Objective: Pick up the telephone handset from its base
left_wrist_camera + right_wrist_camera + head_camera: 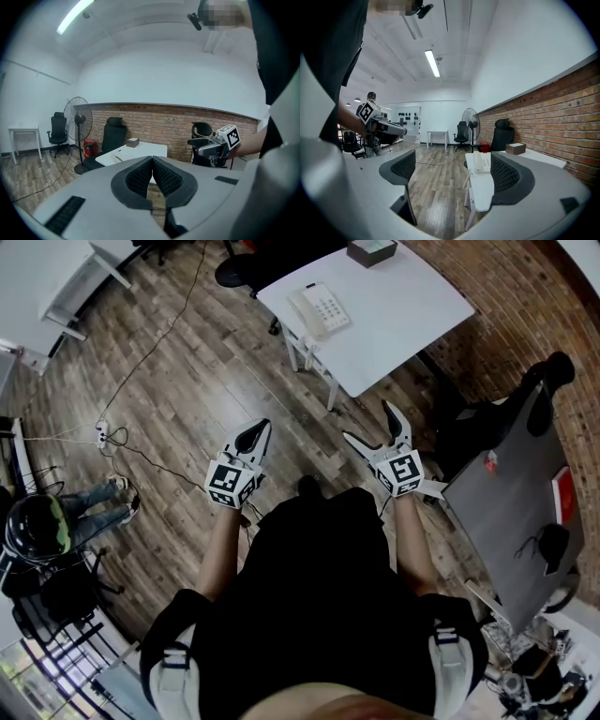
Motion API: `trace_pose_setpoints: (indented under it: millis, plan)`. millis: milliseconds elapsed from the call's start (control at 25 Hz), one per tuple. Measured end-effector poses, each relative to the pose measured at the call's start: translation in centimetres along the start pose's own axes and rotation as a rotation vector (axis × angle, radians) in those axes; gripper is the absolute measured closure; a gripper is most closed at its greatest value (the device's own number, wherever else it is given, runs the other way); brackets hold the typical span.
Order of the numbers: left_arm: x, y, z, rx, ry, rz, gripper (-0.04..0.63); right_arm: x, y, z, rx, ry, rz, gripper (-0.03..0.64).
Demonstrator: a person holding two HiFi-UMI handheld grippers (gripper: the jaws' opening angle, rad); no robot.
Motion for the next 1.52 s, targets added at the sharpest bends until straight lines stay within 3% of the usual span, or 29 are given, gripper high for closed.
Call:
trace_pose_setpoints:
  millis: [840, 1520]
  plan:
    - [0.2, 0.2, -3.3, -0.003, 0.012, 0.004, 0.575, 0.9, -2.4, -0.1, -0.035, 0.01, -0.022, 0.144]
    - [0.7, -2.6, -6.0, 0.03, 0.031, 0.004, 0.575, 1.2, -6.0, 3.0, -0.02, 0.004, -0.036, 0.153]
Point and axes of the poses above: the fingertips, and each gripper's own axes: y backward along the fingers, z to its right, x out of its top, the point moved 10 cm from there along y, backward along the fingers, and after that the axes turned 1 degree about y, right-handed, at the moved point
